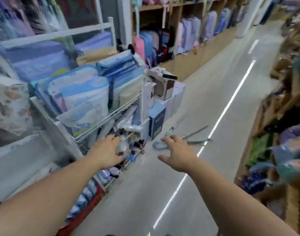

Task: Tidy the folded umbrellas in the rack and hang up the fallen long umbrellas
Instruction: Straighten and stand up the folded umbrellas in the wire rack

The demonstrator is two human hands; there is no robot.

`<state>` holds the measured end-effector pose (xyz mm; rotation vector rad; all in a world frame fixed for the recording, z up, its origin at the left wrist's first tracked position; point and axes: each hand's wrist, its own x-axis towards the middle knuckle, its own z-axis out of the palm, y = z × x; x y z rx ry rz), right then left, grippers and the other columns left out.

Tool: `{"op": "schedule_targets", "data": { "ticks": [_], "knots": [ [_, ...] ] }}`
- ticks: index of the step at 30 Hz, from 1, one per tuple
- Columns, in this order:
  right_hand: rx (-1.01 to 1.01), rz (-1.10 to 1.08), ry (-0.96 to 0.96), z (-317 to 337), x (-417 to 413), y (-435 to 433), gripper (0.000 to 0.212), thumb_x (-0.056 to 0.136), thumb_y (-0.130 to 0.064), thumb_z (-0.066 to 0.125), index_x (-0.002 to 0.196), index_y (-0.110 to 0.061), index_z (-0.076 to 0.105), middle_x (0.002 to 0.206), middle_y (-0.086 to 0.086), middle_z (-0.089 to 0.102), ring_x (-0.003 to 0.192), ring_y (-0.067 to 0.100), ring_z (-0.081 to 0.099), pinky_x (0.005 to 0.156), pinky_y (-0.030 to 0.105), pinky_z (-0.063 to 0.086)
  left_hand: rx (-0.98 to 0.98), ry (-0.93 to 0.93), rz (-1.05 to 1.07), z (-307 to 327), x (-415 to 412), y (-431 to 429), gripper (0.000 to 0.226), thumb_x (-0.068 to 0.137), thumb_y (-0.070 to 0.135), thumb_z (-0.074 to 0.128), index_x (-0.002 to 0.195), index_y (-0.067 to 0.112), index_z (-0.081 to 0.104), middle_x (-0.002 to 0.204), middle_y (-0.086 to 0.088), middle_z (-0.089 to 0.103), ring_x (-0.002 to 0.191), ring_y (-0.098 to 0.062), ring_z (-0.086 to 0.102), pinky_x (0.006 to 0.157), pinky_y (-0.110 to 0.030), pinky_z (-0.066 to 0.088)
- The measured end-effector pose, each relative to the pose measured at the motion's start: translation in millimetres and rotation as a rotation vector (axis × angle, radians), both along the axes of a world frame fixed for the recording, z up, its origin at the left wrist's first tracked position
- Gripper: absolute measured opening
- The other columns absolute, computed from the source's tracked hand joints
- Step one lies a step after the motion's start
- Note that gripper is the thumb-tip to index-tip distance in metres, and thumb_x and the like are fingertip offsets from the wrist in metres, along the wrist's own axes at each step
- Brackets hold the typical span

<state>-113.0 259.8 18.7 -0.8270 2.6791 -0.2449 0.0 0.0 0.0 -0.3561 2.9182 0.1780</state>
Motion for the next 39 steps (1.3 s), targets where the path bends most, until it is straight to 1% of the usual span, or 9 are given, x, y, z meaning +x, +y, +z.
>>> {"op": "schedule_targets", "data": {
  "ticks": [4, 9, 16, 21, 25, 28, 32, 35, 39],
  "knots": [
    [0.032, 0.167, -0.047, -8.1, -63.1, -29.2, 0.073, 0.088, -0.066, 0.054, 0.151, -0.039, 0.028, 0.159, 0.002, 0.027, 0.141, 0.031, 0.035, 0.112, 0.052, 0.036, 0.053, -0.079, 0.222, -11.2, -17.0, -12.7, 0.08, 0.082, 0.06, 0.056, 0.151, 0.029, 0.031, 0.148, -0.002, 0.041, 0.131, -0.029, 0.044, 0.102, -0.043, 0.045],
    [0.077, 0.336, -0.058, -33.9, -122.7, -92.4, 0.072, 0.09, -0.063, 0.054, 0.152, -0.036, 0.029, 0.158, 0.001, 0.026, 0.142, 0.03, 0.032, 0.111, 0.049, 0.037, 0.089, -0.097, 0.389, -42.7, -44.7, -41.1, 0.077, 0.084, 0.061, 0.055, 0.151, 0.029, 0.032, 0.146, -0.003, 0.042, 0.128, -0.029, 0.046, 0.1, -0.042, 0.046],
    [0.217, 0.475, -0.098, -78.1, -178.2, -154.6, 0.073, 0.09, -0.062, 0.054, 0.153, -0.038, 0.026, 0.158, 0.001, 0.027, 0.142, 0.031, 0.032, 0.112, 0.052, 0.032, 0.316, -0.137, 0.598, -107.7, -80.3, -76.0, 0.08, 0.082, 0.052, 0.06, 0.153, 0.031, 0.03, 0.148, -0.001, 0.042, 0.131, -0.025, 0.043, 0.1, -0.037, 0.045],
    [0.249, 0.565, -0.154, -105.6, -214.1, -189.5, 0.07, 0.088, -0.062, 0.054, 0.149, -0.037, 0.033, 0.155, 0.0, 0.031, 0.139, 0.03, 0.036, 0.11, 0.049, 0.035, 0.379, -0.141, 0.746, -131.3, -93.3, -83.1, 0.083, 0.081, 0.059, 0.061, 0.152, 0.03, 0.031, 0.15, -0.002, 0.042, 0.134, -0.027, 0.044, 0.102, -0.041, 0.046],
    [0.237, 0.66, -0.216, -140.3, -236.9, -215.8, 0.072, 0.088, -0.063, 0.055, 0.151, -0.037, 0.032, 0.156, -0.003, 0.031, 0.141, 0.026, 0.034, 0.112, 0.046, 0.034, 0.405, -0.13, 0.866, -145.5, -103.2, -73.9, 0.072, 0.082, 0.057, 0.062, 0.144, 0.026, 0.042, 0.14, -0.003, 0.05, 0.123, -0.027, 0.052, 0.095, -0.035, 0.048],
    [0.218, 0.747, -0.275, -171.6, -254.6, -232.1, 0.073, 0.088, -0.062, 0.056, 0.152, -0.04, 0.029, 0.158, -0.003, 0.029, 0.143, 0.026, 0.032, 0.115, 0.045, 0.031, 0.409, -0.128, 0.983, -162.0, -108.9, -60.9, 0.068, 0.076, 0.062, 0.059, 0.135, 0.03, 0.047, 0.129, -0.002, 0.054, 0.114, -0.026, 0.058, 0.09, -0.038, 0.051],
    [0.178, 0.874, -0.342, -211.5, -273.9, -245.7, 0.073, 0.088, -0.063, 0.056, 0.152, -0.04, 0.028, 0.16, -0.004, 0.027, 0.146, 0.026, 0.028, 0.116, 0.048, 0.03, 0.375, -0.109, 1.139, -185.8, -126.8, -28.2, 0.076, 0.084, 0.054, 0.066, 0.149, 0.027, 0.037, 0.142, -0.004, 0.048, 0.124, -0.025, 0.054, 0.098, -0.032, 0.046],
    [0.16, 0.929, -0.363, -235.4, -284.2, -250.5, 0.074, 0.088, -0.064, 0.055, 0.153, -0.041, 0.028, 0.161, -0.004, 0.025, 0.148, 0.026, 0.026, 0.117, 0.048, 0.029, 0.423, -0.07, 1.222, -205.6, -138.5, -7.7, 0.084, 0.085, 0.053, 0.067, 0.154, 0.025, 0.028, 0.156, -0.005, 0.036, 0.137, -0.025, 0.043, 0.107, -0.036, 0.042],
    [0.119, 0.97, -0.353, -258.7, -288.6, -258.8, 0.074, 0.087, -0.064, 0.055, 0.152, -0.041, 0.028, 0.162, -0.004, 0.023, 0.147, 0.027, 0.027, 0.118, 0.048, 0.028, 0.427, -0.013, 1.258, -227.9, -143.8, -4.9, 0.086, 0.086, 0.051, 0.068, 0.155, 0.027, 0.023, 0.157, -0.004, 0.031, 0.14, -0.025, 0.039, 0.11, -0.038, 0.04]
  ]
}}
